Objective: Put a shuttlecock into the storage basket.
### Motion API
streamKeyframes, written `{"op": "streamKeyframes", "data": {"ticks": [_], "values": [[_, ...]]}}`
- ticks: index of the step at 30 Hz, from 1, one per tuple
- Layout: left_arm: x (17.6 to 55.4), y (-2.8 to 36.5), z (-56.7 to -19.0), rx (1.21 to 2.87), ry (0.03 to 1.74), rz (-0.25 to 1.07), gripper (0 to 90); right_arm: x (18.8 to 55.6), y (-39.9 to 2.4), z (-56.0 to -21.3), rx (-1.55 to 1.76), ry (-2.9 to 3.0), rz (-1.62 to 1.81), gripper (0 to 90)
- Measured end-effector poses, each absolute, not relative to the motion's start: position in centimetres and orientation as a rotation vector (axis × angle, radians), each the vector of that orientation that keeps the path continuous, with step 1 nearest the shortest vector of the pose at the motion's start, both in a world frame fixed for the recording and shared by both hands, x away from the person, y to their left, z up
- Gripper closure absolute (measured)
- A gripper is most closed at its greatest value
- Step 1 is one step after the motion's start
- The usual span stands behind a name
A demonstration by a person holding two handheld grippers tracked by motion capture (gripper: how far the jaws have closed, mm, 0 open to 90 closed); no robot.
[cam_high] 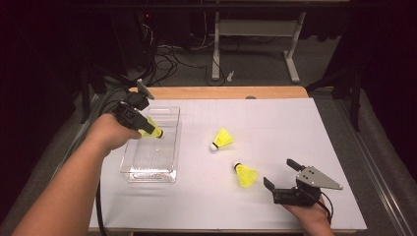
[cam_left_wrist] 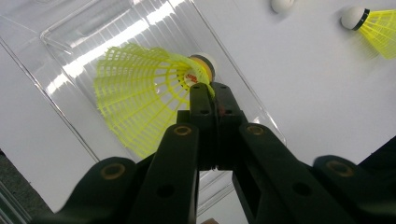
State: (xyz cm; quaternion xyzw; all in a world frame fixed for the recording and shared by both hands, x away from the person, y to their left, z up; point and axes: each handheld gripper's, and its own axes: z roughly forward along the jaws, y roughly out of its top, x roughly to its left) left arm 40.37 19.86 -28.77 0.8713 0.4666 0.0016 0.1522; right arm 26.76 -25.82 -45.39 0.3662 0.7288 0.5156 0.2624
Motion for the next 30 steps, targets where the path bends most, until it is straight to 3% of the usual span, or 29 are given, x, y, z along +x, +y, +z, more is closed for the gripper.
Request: {"op": "streamKeyframes", "data": {"ticks": [30], "values": [[43.5,18.2,-33.7,2.494,1.416,0.010,89.3,26.7,-26.0,-45.3,0.993,1.966,1.397,0.4]]}}
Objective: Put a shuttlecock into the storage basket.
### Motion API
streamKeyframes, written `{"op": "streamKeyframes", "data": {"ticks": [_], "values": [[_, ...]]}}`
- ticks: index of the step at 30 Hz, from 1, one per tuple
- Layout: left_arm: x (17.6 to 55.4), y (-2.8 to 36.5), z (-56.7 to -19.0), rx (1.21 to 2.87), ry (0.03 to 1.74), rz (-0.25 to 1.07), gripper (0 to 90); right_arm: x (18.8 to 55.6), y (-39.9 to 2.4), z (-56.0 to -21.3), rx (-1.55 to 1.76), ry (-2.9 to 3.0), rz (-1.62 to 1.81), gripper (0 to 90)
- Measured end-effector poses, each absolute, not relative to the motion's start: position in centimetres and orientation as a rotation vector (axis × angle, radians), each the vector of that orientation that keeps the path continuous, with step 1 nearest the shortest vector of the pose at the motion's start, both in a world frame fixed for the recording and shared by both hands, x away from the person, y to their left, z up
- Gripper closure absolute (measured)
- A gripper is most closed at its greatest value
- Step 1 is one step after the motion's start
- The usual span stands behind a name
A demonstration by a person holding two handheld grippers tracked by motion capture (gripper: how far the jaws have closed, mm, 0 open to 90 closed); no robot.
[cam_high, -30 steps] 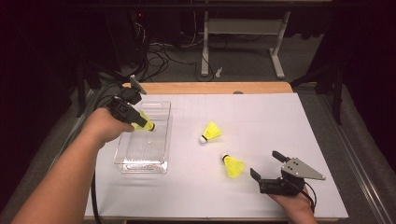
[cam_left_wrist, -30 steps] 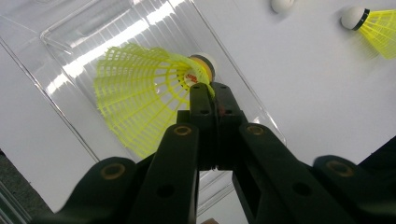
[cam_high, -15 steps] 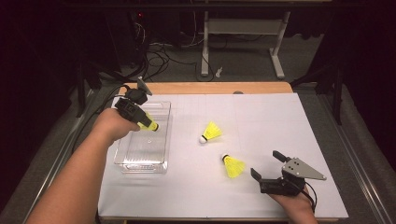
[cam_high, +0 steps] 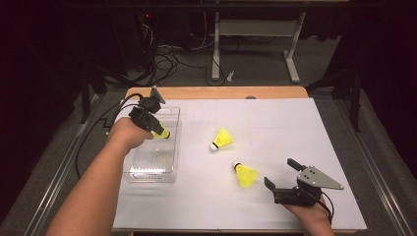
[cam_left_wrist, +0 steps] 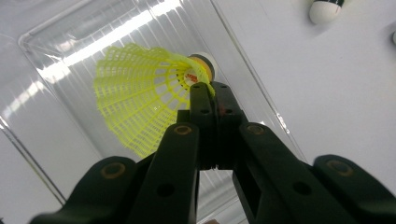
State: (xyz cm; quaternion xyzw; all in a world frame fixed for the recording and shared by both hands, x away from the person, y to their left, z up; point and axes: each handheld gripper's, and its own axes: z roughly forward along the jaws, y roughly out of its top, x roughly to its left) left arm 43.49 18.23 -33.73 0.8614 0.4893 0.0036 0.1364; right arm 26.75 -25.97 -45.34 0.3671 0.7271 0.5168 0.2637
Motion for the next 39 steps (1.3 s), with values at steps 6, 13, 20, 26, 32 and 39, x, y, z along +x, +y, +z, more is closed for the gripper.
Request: {"op": "streamKeyframes", "data": {"ticks": [6,13,20,26,32,39], "values": [[43.9,18.1,-34.6,2.487,1.424,0.006,89.3,26.8,-26.0,-45.4,0.993,1.966,1.395,0.4],[44.6,17.9,-35.2,2.465,1.438,0.021,89.3,26.8,-26.0,-45.3,0.992,1.967,1.392,0.4],[45.2,17.7,-35.8,2.453,1.444,0.023,89.3,26.8,-26.1,-45.4,0.996,1.966,1.397,0.4],[45.6,17.7,-36.0,2.435,1.448,0.048,89.3,26.8,-26.1,-45.4,0.995,1.967,1.395,0.4],[45.7,17.4,-36.4,2.440,1.436,0.053,89.3,26.8,-26.0,-45.4,0.994,1.969,1.395,0.4],[45.7,16.7,-37.2,2.450,1.429,0.075,89.3,26.8,-26.0,-45.4,0.990,1.970,1.394,0.4]]}}
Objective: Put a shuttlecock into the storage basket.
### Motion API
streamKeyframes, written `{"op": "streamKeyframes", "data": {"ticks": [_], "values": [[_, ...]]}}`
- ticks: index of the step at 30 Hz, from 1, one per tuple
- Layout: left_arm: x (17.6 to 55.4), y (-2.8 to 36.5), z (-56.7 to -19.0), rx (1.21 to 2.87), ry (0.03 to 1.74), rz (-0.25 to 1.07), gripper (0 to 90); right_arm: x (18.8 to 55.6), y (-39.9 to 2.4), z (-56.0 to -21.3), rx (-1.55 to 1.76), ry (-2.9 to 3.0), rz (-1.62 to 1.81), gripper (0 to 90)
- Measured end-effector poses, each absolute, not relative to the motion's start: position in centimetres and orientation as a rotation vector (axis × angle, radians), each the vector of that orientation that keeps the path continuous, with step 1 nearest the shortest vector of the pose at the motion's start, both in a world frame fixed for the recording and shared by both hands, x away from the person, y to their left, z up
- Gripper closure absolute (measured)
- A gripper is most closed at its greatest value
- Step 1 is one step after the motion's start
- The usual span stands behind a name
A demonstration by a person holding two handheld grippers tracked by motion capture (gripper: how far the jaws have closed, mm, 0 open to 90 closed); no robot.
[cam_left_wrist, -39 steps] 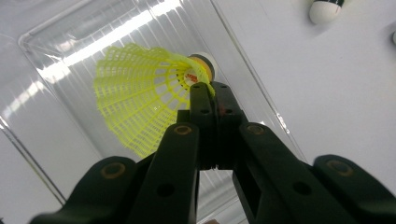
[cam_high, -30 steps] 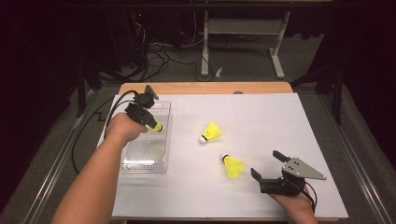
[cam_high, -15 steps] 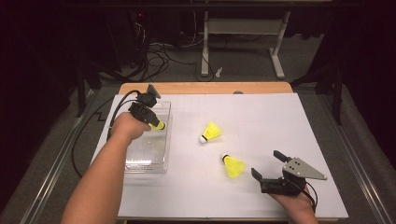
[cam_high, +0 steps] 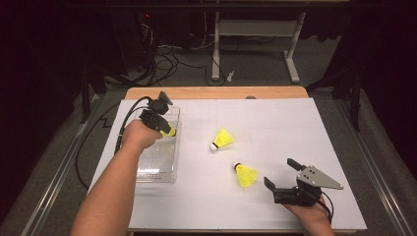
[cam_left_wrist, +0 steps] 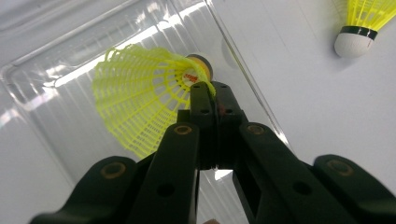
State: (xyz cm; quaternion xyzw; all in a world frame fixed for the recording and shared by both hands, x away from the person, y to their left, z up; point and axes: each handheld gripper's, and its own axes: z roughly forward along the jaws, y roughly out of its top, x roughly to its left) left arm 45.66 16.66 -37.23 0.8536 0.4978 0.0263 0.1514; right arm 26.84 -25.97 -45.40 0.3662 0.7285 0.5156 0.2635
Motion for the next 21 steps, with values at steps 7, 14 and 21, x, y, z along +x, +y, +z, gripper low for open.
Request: {"op": "streamKeyframes", "data": {"ticks": [7,14,21], "values": [[45.7,16.4,-38.3,2.457,1.437,0.070,89.3,26.8,-26.1,-45.4,0.994,1.967,1.394,0.4],[45.4,16.6,-38.5,2.448,1.432,0.050,89.0,26.8,-26.1,-45.4,0.993,1.970,1.393,0.4],[45.4,16.7,-38.5,2.447,1.446,0.029,88.2,26.8,-26.0,-45.4,0.997,1.973,1.393,0.4]]}}
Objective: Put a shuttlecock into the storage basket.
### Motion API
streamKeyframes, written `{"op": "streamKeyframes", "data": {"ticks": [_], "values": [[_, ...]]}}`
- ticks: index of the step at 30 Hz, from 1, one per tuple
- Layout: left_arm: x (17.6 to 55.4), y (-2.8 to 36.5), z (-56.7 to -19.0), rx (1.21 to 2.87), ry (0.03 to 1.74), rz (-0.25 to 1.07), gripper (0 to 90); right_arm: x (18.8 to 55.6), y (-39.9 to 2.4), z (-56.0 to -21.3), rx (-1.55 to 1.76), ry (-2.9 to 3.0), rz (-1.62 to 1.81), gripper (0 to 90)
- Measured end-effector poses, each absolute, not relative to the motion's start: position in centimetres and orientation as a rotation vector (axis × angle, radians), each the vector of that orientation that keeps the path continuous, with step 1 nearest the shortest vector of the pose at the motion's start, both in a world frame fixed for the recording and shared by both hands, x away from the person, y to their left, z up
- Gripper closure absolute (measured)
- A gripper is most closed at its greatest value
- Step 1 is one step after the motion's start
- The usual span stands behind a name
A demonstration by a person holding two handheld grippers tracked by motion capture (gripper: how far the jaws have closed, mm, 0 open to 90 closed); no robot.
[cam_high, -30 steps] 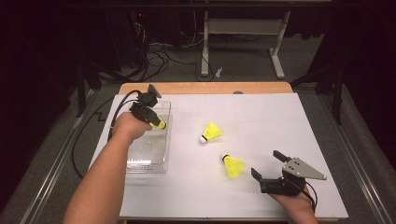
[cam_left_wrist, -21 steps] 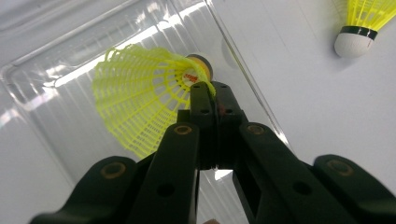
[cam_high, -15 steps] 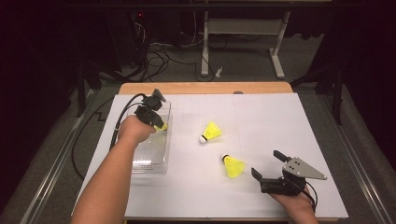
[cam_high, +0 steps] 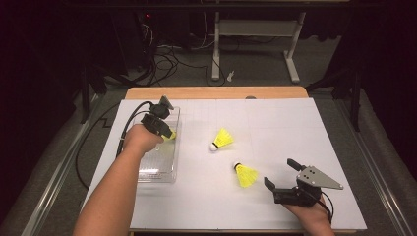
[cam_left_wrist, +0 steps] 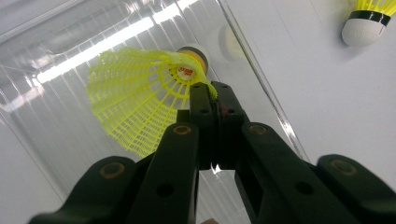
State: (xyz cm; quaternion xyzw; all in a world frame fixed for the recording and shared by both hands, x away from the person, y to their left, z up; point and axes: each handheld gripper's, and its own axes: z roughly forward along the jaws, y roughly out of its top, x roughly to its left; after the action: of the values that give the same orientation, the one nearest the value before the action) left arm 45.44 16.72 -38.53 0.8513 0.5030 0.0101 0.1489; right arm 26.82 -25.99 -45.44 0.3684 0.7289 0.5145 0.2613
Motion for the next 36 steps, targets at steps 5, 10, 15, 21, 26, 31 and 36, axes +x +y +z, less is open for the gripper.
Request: {"op": "streamKeyframes", "data": {"ticks": [5,10,15,21,26,31,36], "values": [[45.4,16.5,-38.8,2.478,1.443,0.008,83.7,26.9,-26.1,-45.5,0.998,1.972,1.392,0.4],[45.4,16.3,-38.9,2.496,1.439,-0.009,79.3,26.8,-26.1,-45.4,0.997,1.970,1.394,0.4],[45.1,16.3,-38.9,2.519,1.451,-0.035,72.9,26.9,-26.1,-45.4,0.996,1.971,1.394,0.4],[45.0,16.4,-38.7,2.520,1.454,-0.052,67.1,26.8,-26.1,-45.4,0.994,1.970,1.394,0.4],[44.7,16.4,-38.7,2.534,1.454,-0.084,63.8,26.8,-26.1,-45.4,0.995,1.968,1.393,0.4],[44.5,16.7,-38.7,2.529,1.462,-0.111,61.4,26.8,-26.1,-45.4,0.994,1.969,1.394,0.4],[44.1,17.1,-38.7,2.522,1.452,-0.128,56.1,26.8,-26.1,-45.4,0.995,1.969,1.391,0.4]]}}
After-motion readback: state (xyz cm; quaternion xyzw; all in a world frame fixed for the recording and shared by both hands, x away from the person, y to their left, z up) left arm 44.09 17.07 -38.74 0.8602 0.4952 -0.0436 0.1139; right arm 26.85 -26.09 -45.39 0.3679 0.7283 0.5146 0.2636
